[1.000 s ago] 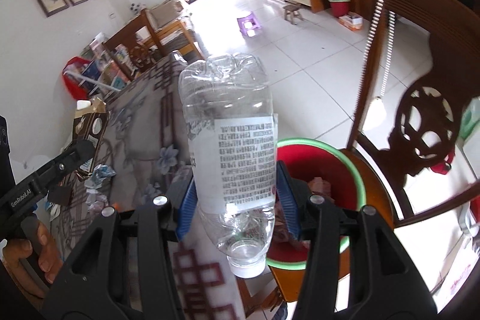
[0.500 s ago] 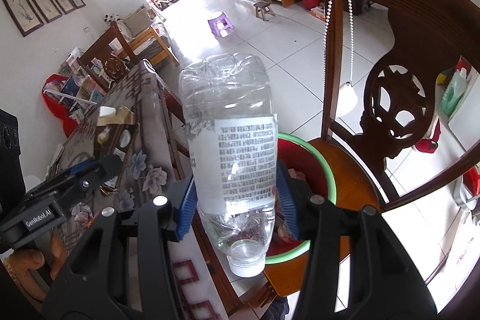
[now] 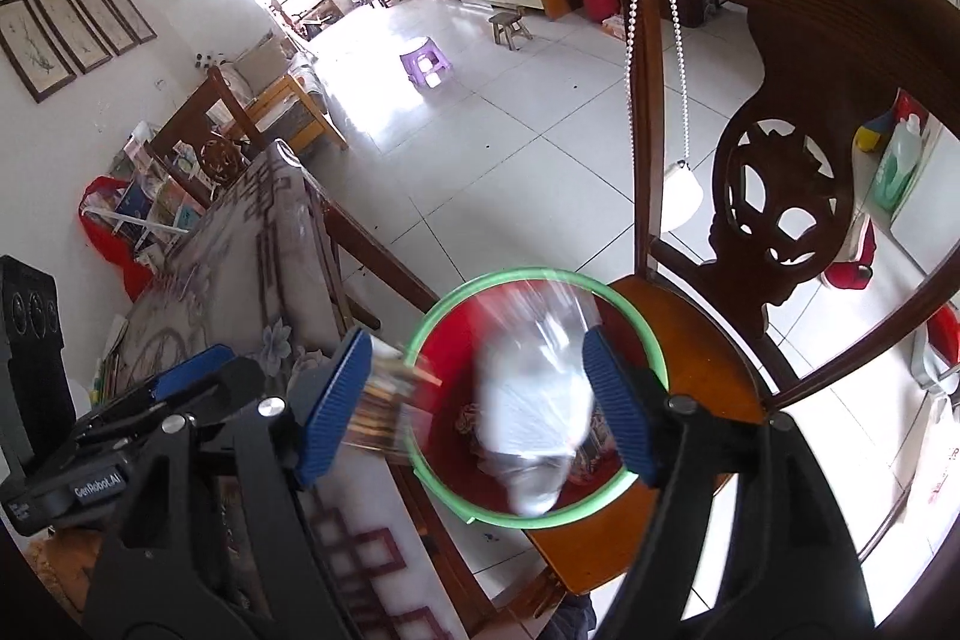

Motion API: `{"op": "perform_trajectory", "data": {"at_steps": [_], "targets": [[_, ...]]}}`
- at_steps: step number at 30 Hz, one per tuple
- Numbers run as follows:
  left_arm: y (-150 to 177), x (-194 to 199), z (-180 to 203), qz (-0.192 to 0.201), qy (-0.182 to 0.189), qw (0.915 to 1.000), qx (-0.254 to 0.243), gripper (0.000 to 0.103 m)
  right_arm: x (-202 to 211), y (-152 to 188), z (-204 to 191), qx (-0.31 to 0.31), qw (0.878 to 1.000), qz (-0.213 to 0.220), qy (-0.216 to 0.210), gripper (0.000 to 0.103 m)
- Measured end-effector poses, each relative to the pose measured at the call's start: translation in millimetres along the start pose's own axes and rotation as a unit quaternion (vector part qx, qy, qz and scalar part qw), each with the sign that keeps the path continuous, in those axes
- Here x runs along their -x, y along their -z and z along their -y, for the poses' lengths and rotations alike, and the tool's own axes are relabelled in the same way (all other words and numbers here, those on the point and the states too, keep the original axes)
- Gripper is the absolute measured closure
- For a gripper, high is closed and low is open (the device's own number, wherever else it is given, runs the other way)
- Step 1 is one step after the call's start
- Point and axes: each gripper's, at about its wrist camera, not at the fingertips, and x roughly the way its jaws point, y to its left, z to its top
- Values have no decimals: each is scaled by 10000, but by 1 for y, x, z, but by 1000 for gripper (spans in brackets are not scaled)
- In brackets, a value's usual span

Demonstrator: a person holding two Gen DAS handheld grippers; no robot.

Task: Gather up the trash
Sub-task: 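Open both tools over the red bucket to drop pack and bottle, then grasp the silver-blue wrapper with the left tool while the right tool grasps crumpled white paper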

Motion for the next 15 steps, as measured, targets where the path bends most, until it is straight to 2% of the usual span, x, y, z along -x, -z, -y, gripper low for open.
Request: {"op": "perform_trajectory", "data": {"at_steps": [4, 8, 12, 14, 15], "targets": [[6, 19, -24, 220, -276, 9992, 193, 27, 2, 0, -5, 27, 10000, 25, -27, 32], [16, 50, -77, 498, -981, 9918, 658, 27, -2, 2, -11, 43, 9999, -56, -89, 32], [32, 77, -145, 603, -1782, 9731, 1334, 27, -9, 6, -27, 160, 9995, -160, -209, 32], [41, 88, -184, 550, -2226, 9587, 1681, 27, -12, 8, -35, 240, 9991, -207, -265, 32], [43, 90, -197, 510, -2359, 9542, 1769, 27, -14, 11, -43, 301, 9988, -249, -308, 32]]}}
